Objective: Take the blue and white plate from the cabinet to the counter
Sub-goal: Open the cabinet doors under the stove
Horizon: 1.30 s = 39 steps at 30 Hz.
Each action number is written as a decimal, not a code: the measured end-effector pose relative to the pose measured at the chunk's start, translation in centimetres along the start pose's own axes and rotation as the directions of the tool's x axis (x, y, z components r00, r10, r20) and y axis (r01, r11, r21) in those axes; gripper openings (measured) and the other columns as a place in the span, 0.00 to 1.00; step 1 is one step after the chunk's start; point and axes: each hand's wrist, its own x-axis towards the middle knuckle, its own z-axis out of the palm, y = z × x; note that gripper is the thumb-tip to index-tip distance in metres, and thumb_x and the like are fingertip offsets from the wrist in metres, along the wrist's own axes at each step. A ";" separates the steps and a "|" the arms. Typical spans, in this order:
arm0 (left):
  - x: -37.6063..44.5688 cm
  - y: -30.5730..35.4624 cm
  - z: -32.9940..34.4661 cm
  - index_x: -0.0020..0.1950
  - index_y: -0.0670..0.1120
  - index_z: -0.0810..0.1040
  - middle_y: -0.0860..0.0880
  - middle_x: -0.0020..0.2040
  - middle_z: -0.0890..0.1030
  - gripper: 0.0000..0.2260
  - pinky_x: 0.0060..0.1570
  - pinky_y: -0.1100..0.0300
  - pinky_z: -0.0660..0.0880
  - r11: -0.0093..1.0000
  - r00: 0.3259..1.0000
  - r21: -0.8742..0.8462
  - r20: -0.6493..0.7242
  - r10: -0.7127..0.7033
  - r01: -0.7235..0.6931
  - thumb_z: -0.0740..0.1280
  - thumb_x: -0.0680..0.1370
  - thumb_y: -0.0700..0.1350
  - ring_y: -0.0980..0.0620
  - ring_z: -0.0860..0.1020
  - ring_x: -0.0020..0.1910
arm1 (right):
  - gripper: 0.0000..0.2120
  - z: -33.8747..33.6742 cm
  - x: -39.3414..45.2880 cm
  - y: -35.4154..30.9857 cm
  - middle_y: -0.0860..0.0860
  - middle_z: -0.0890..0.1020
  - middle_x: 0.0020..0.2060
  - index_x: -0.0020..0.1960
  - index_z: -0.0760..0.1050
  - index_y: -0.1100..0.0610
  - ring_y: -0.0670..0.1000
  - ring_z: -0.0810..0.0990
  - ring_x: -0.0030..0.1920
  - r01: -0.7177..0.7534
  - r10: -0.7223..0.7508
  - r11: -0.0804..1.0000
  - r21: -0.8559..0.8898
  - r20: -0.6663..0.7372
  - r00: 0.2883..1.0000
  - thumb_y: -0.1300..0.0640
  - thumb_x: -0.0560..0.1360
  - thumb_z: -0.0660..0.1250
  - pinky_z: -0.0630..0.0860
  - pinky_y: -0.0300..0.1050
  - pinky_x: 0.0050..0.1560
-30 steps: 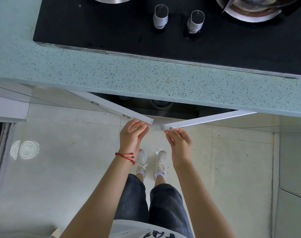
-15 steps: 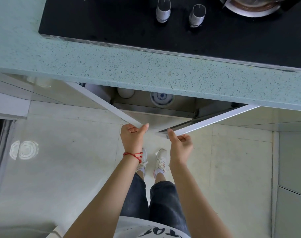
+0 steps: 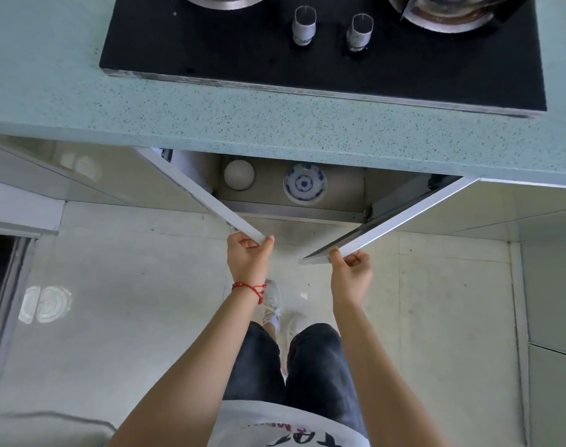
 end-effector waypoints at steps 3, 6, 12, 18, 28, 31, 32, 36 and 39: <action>-0.1 -0.6 -0.4 0.48 0.38 0.70 0.52 0.32 0.72 0.13 0.26 0.78 0.69 1.000 1.000 0.024 -0.006 0.018 -0.017 0.71 0.70 0.39 0.58 0.72 0.31 | 0.11 -0.6 -0.1 0.6 0.48 0.67 0.30 0.42 0.66 0.58 0.47 0.66 0.30 0.028 -0.028 1.000 -0.010 -0.003 1.000 0.58 0.71 0.69 0.67 0.37 0.33; 0.0 -1.0 -0.7 0.48 0.38 0.72 0.50 0.34 0.75 0.14 0.28 0.77 0.70 0.999 0.999 0.050 -0.028 0.020 -0.018 0.72 0.69 0.41 0.56 0.74 0.32 | 0.11 -1.6 -0.3 1.4 0.48 0.67 0.30 0.43 0.66 0.58 0.47 0.67 0.30 0.060 -0.059 0.998 -0.030 0.004 0.998 0.58 0.71 0.68 0.68 0.36 0.33; -0.1 -1.6 -1.0 0.49 0.34 0.74 0.42 0.39 0.80 0.15 0.26 0.78 0.67 0.998 0.998 0.064 -0.049 0.026 -0.023 0.71 0.68 0.40 0.48 0.77 0.37 | 0.09 -4.4 -0.6 3.0 0.47 0.68 0.30 0.44 0.67 0.57 0.48 0.69 0.32 0.123 -0.124 0.986 -0.111 -0.003 0.992 0.58 0.71 0.68 0.67 0.36 0.33; -1.2 -2.4 -2.7 0.48 0.35 0.75 0.43 0.39 0.80 0.13 0.34 0.68 0.71 0.992 0.996 0.119 -0.072 0.043 -0.035 0.71 0.68 0.40 0.48 0.77 0.39 | 0.10 -6.3 -1.4 3.8 0.46 0.68 0.29 0.49 0.71 0.60 0.49 0.69 0.33 0.136 -0.143 0.980 -0.144 -0.039 0.989 0.57 0.72 0.67 0.66 0.39 0.33; -3.4 -3.1 -6.3 0.48 0.35 0.78 0.41 0.44 0.81 0.11 0.43 0.62 0.69 0.976 0.987 0.214 -0.152 0.059 -0.026 0.71 0.70 0.41 0.50 0.75 0.40 | 0.13 -9.9 -2.0 5.7 0.52 0.75 0.38 0.55 0.73 0.61 0.51 0.72 0.41 0.147 -0.169 0.978 -0.150 -0.147 0.975 0.58 0.72 0.68 0.62 0.33 0.39; -3.3 -3.5 -7.0 0.47 0.36 0.79 0.39 0.46 0.83 0.11 0.43 0.62 0.69 0.974 0.987 0.227 -0.147 0.064 -0.029 0.71 0.69 0.42 0.50 0.75 0.40 | 0.14 -10.8 -2.1 6.1 0.52 0.76 0.40 0.56 0.73 0.62 0.51 0.73 0.43 0.134 -0.161 0.980 -0.149 -0.184 0.970 0.59 0.72 0.67 0.64 0.36 0.46; -3.3 -3.6 -7.3 0.46 0.36 0.79 0.38 0.45 0.83 0.11 0.43 0.63 0.69 0.972 0.987 0.234 -0.144 0.069 -0.033 0.71 0.69 0.42 0.50 0.75 0.39 | 0.14 -11.1 -2.1 6.2 0.52 0.76 0.40 0.57 0.73 0.62 0.51 0.73 0.44 0.132 -0.161 0.979 -0.153 -0.195 0.967 0.59 0.72 0.67 0.64 0.36 0.45; -3.4 -3.9 -8.5 0.45 0.36 0.79 0.38 0.44 0.83 0.10 0.42 0.63 0.68 0.966 0.987 0.254 -0.131 0.088 -0.053 0.71 0.69 0.41 0.51 0.75 0.39 | 0.12 -12.5 -2.4 6.3 0.59 0.79 0.43 0.55 0.74 0.63 0.55 0.75 0.45 0.140 -0.182 0.973 -0.182 -0.241 0.953 0.60 0.72 0.66 0.61 0.31 0.41; -3.4 -4.4 -9.8 0.45 0.36 0.79 0.37 0.44 0.83 0.09 0.43 0.63 0.69 0.959 0.985 0.275 -0.138 0.108 -0.066 0.71 0.69 0.41 0.48 0.76 0.40 | 0.11 -13.7 -2.5 6.3 0.61 0.81 0.47 0.53 0.76 0.63 0.59 0.77 0.50 0.118 -0.166 0.975 -0.187 -0.270 0.948 0.60 0.72 0.66 0.65 0.38 0.46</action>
